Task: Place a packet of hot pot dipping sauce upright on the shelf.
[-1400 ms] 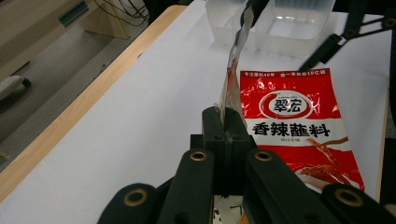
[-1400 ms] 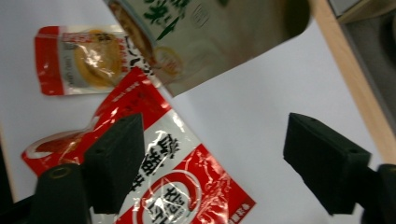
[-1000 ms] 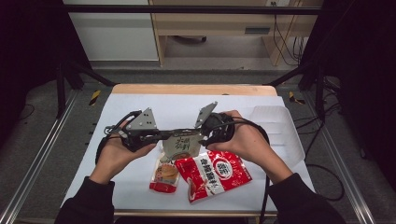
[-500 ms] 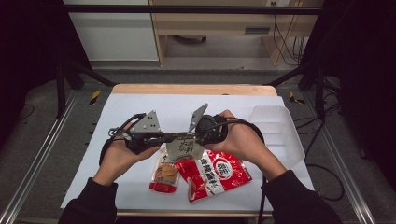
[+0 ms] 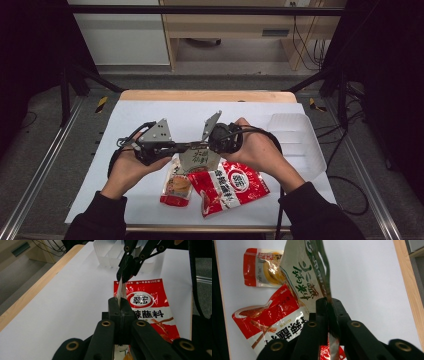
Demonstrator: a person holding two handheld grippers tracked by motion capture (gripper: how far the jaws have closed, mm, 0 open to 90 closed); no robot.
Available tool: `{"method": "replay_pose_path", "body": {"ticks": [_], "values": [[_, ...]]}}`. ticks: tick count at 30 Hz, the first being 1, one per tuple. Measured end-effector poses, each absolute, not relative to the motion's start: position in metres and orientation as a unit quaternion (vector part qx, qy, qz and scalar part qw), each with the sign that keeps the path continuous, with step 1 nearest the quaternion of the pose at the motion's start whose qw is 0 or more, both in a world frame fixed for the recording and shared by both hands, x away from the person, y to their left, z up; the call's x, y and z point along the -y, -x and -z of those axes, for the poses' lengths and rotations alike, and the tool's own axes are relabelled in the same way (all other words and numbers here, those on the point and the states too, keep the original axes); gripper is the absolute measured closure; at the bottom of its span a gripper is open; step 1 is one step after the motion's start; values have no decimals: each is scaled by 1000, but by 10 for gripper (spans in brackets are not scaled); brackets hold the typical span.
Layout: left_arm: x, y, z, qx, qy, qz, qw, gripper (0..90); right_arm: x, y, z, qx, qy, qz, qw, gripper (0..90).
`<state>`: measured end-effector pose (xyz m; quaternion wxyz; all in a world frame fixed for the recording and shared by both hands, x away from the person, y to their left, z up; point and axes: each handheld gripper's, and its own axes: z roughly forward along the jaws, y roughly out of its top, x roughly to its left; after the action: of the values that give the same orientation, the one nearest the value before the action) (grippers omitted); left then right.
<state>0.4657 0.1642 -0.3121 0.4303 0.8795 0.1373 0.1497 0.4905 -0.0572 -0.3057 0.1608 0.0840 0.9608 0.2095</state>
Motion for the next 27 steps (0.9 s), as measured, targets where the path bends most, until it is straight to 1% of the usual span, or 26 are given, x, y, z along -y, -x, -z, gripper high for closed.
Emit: {"method": "replay_pose_path", "body": {"ticks": [8, 11, 12, 13, 15, 16, 18, 19, 20, 21, 22, 24, 25, 27], "values": [[-166, -466, 315, -149, -868, -148, 450, 899, 56, -490, 297, -961, -83, -199, 173, 900], [-166, -465, 314, -151, -865, -155, 453, 876, 55, -490, 292, -961, -80, -193, 181, 900], [-166, -465, 315, -156, -861, -160, 457, 839, 56, -491, 290, -961, -77, -189, 185, 900], [-166, -465, 314, -160, -856, -165, 462, 771, 56, -491, 288, -961, -78, -186, 189, 900], [-167, -465, 315, -175, -845, -173, 476, 573, 58, -492, 284, -960, -79, -183, 195, 900], [-168, -465, 315, -180, -841, -173, 480, 496, 59, -493, 282, -960, -80, -180, 197, 900], [-171, -464, 316, -192, -832, -183, 488, 387, 62, -494, 278, -959, -80, -179, 203, 900], [-174, -462, 318, -195, -829, -186, 491, 313, 65, -496, 273, -958, -87, -179, 206, 900], [-174, -462, 318, -195, -829, -186, 491, 280, 65, -496, 273, -958, -87, -179, 206, 900], [-176, -459, 320, -197, -828, -192, 488, 280, 66, -496, 271, -957, -87, -181, 208, 900], [-177, -456, 323, -198, -829, -198, 484, 238, 69, -497, 268, -956, -90, -183, 211, 900], [-181, -451, 328, -201, -831, -209, 475, 185, 73, -498, 262, -954, -91, -186, 215, 900], [-186, -447, 334, -207, -832, -210, 470, 133, 77, -499, 255, -953, -93, -186, 219, 900], [-191, -444, 339, -212, -831, -210, 470, 119, 79, -500, 253, -953, -92, -187, 221, 900]]}}
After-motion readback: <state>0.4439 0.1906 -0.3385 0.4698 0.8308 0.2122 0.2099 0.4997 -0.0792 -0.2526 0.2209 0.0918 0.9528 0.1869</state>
